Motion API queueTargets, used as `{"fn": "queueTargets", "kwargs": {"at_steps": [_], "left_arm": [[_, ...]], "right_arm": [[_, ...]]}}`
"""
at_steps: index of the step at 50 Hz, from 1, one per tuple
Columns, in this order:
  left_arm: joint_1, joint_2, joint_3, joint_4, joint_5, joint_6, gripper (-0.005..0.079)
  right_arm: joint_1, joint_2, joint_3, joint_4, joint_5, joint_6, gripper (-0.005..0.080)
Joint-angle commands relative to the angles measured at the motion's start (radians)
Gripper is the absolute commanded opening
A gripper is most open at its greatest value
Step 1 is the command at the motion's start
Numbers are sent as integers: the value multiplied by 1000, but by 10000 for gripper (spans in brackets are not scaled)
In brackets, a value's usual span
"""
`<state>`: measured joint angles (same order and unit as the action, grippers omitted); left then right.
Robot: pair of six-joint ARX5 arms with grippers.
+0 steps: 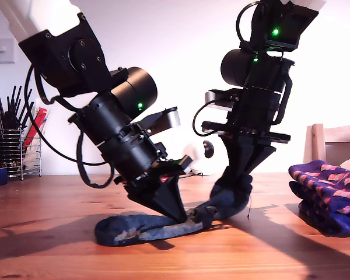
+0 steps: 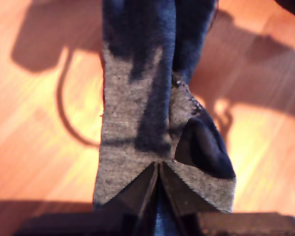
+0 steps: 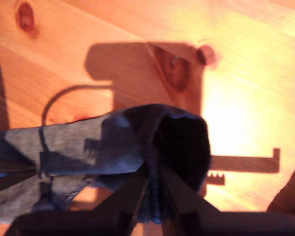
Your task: Fold the socks in front of you. After folding them, place them to the right side.
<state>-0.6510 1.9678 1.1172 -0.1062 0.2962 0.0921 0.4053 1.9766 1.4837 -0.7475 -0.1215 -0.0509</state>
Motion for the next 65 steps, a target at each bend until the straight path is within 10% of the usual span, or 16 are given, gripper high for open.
{"fn": "queueTargets", "kwargs": {"at_steps": [1, 65], "left_arm": [[-11, 75, -31, 1, -7, -13, -21], [-51, 121, -31, 302, -67, -326, -21]], "right_arm": [[-2, -34, 32, -18, -3, -3, -13], [50, -39, 148, -267, -194, 76, -13]]}}
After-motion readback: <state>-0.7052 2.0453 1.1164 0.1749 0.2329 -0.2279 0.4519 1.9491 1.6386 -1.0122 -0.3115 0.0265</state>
